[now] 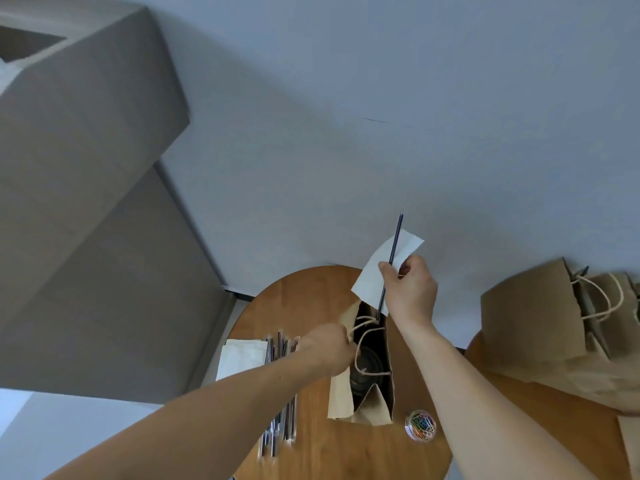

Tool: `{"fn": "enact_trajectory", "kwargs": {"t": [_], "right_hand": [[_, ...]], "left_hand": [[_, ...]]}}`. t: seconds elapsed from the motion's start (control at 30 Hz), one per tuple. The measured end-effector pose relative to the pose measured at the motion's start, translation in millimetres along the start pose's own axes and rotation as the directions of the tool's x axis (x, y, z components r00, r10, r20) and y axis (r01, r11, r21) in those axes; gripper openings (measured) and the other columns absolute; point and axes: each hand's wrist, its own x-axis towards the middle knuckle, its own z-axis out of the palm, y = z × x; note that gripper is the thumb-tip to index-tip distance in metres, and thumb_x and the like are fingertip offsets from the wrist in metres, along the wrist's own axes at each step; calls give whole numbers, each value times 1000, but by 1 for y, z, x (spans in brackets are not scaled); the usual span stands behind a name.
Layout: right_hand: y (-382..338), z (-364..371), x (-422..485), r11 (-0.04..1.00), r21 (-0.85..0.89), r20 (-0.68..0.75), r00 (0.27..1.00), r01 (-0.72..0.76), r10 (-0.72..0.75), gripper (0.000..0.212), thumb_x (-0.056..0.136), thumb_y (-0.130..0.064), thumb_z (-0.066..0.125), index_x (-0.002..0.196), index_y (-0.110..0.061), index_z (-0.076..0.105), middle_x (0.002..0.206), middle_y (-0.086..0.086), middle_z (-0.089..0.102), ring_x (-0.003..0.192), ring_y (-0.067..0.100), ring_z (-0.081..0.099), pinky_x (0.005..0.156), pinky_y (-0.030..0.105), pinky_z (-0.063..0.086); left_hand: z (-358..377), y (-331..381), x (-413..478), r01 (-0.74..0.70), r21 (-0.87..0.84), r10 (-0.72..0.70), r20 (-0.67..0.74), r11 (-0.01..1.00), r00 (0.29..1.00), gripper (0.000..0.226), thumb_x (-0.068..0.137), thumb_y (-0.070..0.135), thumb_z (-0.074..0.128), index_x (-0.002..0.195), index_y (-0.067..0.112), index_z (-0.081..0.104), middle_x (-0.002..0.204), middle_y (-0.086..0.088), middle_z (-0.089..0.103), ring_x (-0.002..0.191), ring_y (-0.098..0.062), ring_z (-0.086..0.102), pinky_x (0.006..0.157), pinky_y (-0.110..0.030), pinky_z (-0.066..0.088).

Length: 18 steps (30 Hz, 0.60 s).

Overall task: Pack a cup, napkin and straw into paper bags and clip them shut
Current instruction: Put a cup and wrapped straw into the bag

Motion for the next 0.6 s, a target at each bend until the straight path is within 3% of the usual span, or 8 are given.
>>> {"fn": "enact_trajectory", "kwargs": {"t": [0.07, 0.13, 0.2, 0.3, 0.47, 0.6], "right_hand": [[-1, 4, -10, 1000, 14, 18, 1000, -25, 25, 21, 91, -32, 68, 92, -17, 53, 79, -11, 54, 64, 1, 51, 41, 7, 36], [0, 9, -25, 999, 21, 73, 996, -48, 47, 19, 91, -32, 67, 96, -20, 53, 83, -11, 57, 66, -3, 52, 43, 4, 38], [3, 13, -42, 999, -16, 159, 987, -30, 33, 16, 91, -32, 67, 98, -24, 54, 85, -14, 58, 68, -4, 53, 45, 8, 39], [14, 8, -59, 991, -134, 291, 956, 9, 31, 15, 92, -31, 66, 98, -23, 54, 89, -13, 61, 71, -1, 55, 52, 13, 36], [39, -18, -71, 913, -402, 474, 869, 70, 142, 16, 91, -33, 66, 91, -28, 51, 85, -12, 59, 70, 3, 57, 53, 15, 37], [47, -16, -69, 871, -472, 595, 778, 134, 202, 16, 91, -31, 67, 90, -26, 52, 89, -7, 61, 74, 6, 57, 55, 19, 37]], "left_hand": [[-4, -5, 0, 123, -239, -112, 58, 963, 992, 28, 96, 30, 52, 90, 8, 68, 77, -8, 73, 62, -17, 68, 65, -29, 59], [-8, -9, -1, 244, -452, -178, 185, 858, 967, 26, 95, 22, 52, 92, 2, 68, 64, -10, 71, 45, -14, 59, 47, -23, 47], [-10, -10, -4, 288, -541, -176, 250, 790, 952, 24, 95, 18, 50, 95, 0, 66, 48, -4, 60, 37, -12, 51, 40, -20, 35], [-15, -11, -8, 285, -588, -168, 247, 757, 954, 17, 94, 17, 49, 82, 6, 55, 47, -2, 54, 37, -13, 46, 41, -20, 31], [-23, -14, -12, 251, -604, -141, 224, 757, 964, 16, 92, 11, 50, 86, 0, 60, 59, -9, 59, 41, -15, 47, 41, -20, 30], [-20, -12, -14, 247, -585, -134, 230, 773, 964, 25, 94, 12, 49, 102, -6, 64, 60, -8, 60, 37, -11, 49, 38, -19, 32]]}}
